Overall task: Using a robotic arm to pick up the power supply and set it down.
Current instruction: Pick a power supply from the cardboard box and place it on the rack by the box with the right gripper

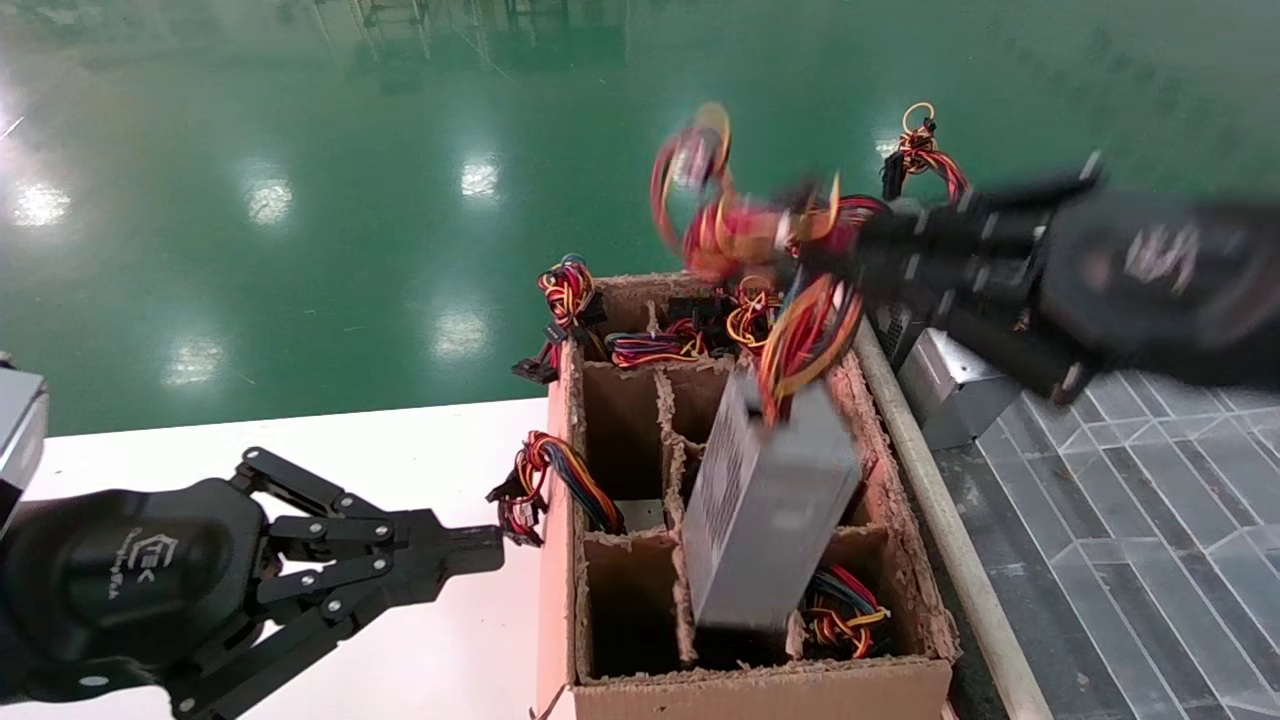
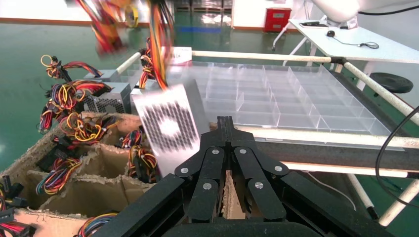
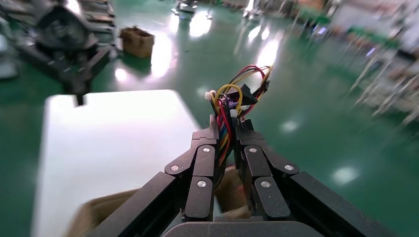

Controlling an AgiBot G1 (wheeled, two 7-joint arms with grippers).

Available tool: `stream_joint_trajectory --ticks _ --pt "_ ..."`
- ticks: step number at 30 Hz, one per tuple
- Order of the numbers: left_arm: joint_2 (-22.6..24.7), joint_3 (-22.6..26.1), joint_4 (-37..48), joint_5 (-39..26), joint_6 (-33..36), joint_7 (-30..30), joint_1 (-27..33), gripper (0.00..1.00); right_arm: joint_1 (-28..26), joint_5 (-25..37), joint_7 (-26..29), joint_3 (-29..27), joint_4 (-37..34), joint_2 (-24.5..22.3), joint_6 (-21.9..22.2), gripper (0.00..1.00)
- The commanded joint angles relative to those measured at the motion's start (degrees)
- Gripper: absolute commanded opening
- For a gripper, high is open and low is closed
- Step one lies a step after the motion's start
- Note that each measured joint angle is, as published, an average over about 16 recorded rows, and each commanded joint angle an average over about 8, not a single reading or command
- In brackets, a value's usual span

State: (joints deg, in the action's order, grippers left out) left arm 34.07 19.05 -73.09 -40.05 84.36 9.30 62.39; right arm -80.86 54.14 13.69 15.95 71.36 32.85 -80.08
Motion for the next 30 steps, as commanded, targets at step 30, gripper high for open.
stream_joint_trajectory --ticks 30 --pt "0.0 0.0 0.0 0.0 0.0 0.0 0.0 0.0 -36.5 37.4 -17.4 8.6 -10.3 2.9 1.2 0.0"
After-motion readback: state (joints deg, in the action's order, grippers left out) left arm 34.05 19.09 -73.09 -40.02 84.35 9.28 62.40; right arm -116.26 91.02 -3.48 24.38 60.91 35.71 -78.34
